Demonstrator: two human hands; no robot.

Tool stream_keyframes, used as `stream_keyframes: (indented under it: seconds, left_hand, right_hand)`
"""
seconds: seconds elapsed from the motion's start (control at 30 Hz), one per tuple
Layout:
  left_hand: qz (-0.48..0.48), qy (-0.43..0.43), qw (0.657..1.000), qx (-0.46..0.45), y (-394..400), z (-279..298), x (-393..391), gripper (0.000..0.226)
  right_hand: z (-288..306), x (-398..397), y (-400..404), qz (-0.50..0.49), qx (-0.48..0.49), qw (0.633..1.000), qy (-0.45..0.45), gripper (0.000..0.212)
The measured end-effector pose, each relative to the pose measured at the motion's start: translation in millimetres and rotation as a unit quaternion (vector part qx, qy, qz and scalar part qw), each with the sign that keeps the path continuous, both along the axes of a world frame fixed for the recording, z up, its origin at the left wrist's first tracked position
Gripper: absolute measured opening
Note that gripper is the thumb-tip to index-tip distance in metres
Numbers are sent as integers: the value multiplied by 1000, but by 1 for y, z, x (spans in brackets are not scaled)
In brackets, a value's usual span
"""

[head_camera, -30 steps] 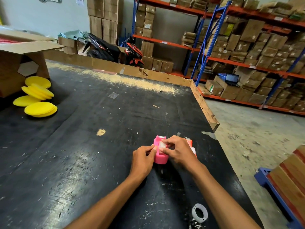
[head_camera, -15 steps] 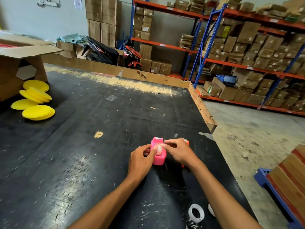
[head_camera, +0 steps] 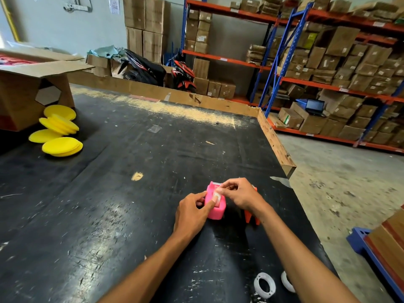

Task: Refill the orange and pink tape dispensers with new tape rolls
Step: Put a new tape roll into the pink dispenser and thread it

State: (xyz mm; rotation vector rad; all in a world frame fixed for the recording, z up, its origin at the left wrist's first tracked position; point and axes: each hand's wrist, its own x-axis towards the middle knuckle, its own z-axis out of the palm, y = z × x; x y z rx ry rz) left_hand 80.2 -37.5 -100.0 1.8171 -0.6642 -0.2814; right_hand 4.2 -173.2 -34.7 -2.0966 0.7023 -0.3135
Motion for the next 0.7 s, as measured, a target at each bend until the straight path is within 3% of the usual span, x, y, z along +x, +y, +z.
stream_keyframes:
  seconds: [0.23,0.37,0.7]
  left_hand:
    - [-30,-26,999,7,-4,5,0,56]
    - [-46,-55,997,8,-2,9,-3,38]
    - [-57,-64,996,2,-7,-4,3,40]
  right_hand:
    - [-5,5,-4,17,26,999,-27,7]
    - [-3,5,-12,30,-15,999,-37,7]
    - [5,23,-27,69,-136,988,-23,9]
